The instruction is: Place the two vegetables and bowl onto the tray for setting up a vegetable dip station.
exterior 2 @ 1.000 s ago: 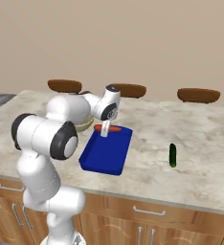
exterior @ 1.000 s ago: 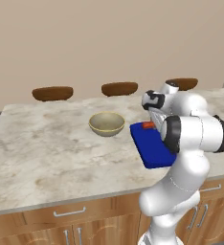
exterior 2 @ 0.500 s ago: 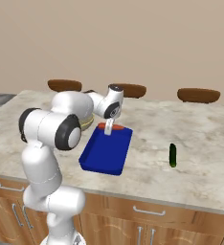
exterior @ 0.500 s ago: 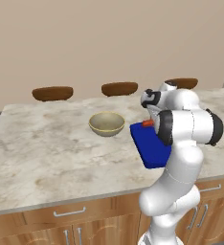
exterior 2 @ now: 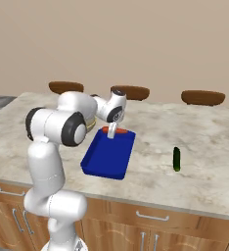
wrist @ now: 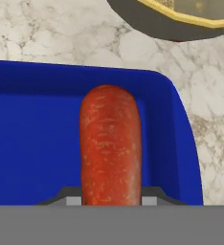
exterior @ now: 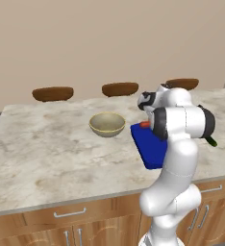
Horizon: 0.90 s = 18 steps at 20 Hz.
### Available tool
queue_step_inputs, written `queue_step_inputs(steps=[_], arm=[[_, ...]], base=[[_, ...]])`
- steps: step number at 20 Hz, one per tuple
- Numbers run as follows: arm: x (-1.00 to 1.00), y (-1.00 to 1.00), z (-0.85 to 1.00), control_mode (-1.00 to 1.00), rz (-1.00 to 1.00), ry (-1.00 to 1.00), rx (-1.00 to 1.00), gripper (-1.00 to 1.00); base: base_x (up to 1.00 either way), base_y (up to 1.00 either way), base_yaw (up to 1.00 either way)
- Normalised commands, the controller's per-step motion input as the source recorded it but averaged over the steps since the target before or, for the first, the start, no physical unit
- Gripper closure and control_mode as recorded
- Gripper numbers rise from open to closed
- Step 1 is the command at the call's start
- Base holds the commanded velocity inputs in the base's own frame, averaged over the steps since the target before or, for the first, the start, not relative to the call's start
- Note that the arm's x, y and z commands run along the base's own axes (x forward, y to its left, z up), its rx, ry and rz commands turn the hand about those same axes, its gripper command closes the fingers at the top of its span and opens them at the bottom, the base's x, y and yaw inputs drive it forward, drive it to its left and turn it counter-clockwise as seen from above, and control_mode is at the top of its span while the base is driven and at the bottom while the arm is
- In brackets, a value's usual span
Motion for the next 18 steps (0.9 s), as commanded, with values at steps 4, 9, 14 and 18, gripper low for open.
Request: queue_step_inputs(steps=[4,9,14,18], arm=[[0.17,0.0,-0.23,-1.0,0.0,0.0,0.0,1.0],[0.11,0.0,-0.28,-1.0,0.0,0.0,0.0,1.0],[0.15,0.0,-0.22,-1.0,0.0,0.0,0.0,1.0],[0.15,0.0,-0.15,-1.0,0.0,0.0,0.0,1.0]], base=[[0.0,0.0,0.0],[0.0,0.0,0.0],[0.0,0.0,0.0],[0.0,0.0,0.0]])
